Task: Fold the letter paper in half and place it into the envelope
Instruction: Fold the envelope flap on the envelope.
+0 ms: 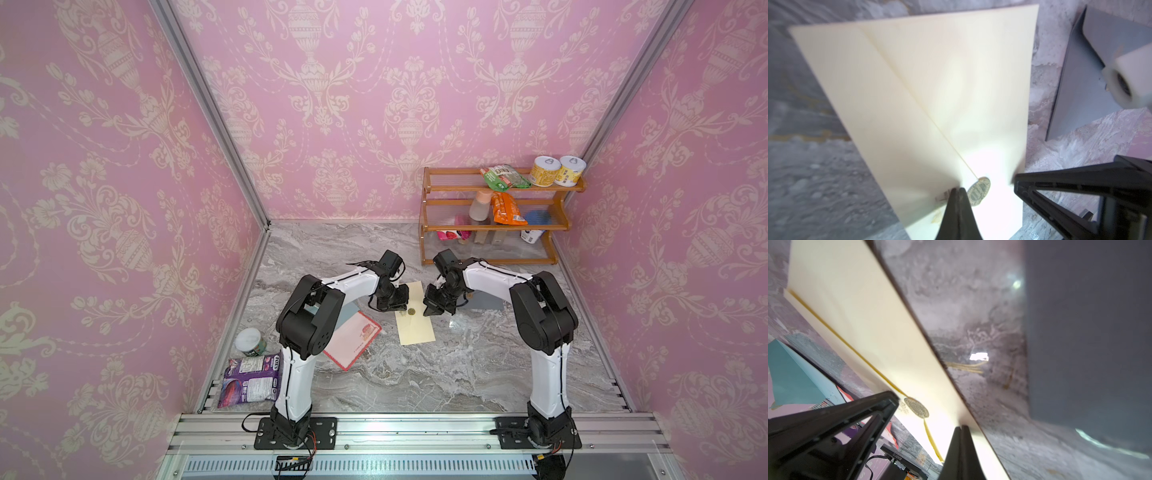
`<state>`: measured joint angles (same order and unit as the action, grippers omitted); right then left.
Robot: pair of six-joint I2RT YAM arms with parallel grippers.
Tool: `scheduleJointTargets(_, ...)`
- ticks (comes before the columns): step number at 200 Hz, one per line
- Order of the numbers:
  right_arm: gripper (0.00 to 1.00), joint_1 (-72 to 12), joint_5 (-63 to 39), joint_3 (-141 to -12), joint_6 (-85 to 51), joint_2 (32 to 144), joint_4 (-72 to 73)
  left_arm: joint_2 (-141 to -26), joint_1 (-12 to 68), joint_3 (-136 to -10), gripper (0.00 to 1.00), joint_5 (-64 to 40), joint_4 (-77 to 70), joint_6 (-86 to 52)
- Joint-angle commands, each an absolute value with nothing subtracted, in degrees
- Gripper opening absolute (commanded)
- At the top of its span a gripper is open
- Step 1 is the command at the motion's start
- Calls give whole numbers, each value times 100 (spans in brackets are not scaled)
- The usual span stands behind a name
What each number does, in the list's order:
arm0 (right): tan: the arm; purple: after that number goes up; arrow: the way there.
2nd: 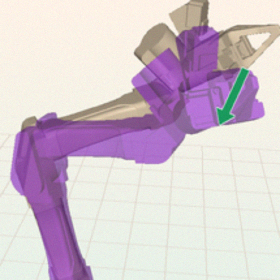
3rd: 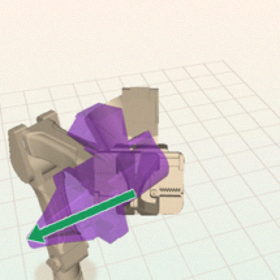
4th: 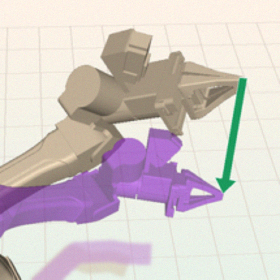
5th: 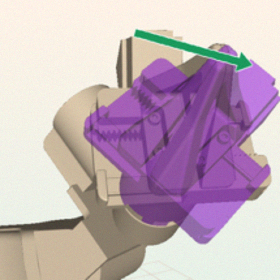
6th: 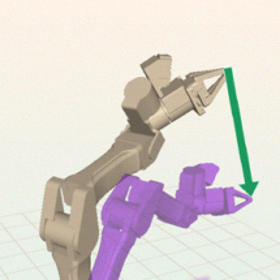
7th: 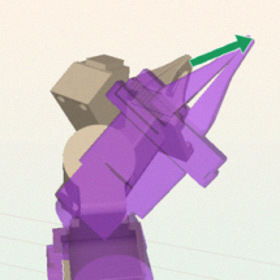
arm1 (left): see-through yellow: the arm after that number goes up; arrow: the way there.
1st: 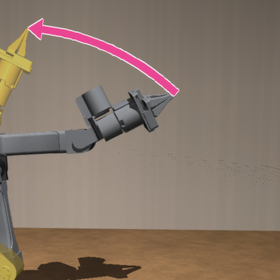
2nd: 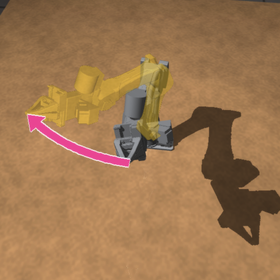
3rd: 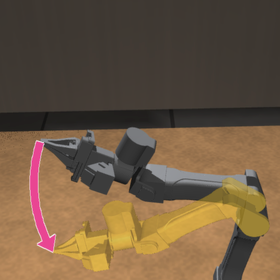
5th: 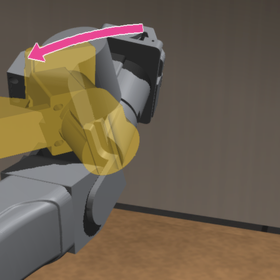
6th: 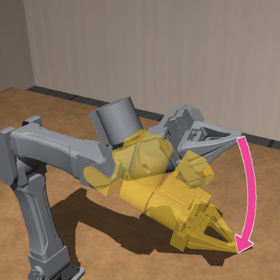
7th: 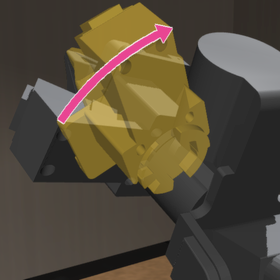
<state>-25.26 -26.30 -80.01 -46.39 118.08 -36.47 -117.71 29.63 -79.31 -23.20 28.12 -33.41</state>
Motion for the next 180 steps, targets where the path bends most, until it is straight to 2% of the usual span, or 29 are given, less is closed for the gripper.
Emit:
scheduleJointTargets(1, 0, -2527, -1941, -7681, -4682, 12273, -3938, -11823, 3002, -7763, 0, -1869, 3267, -3128)
scheduleJointTargets(72, 0, -2527, -1947, -7734, -4728, 12328, -3938, -12538, 3575, -8347, 0, -2135, 2961, -3631)
scheduleJointTargets(146, 0, -2531, -1950, -7776, -4749, 12355, -3952, -12071, 2978, -7849, 0, -1894, 3105, -3313)
scheduleJointTargets(180, 0, -2527, -1968, -7826, -4751, 12377, -3973, -12040, 2976, -7863, 0, -1915, 3186, -3149)
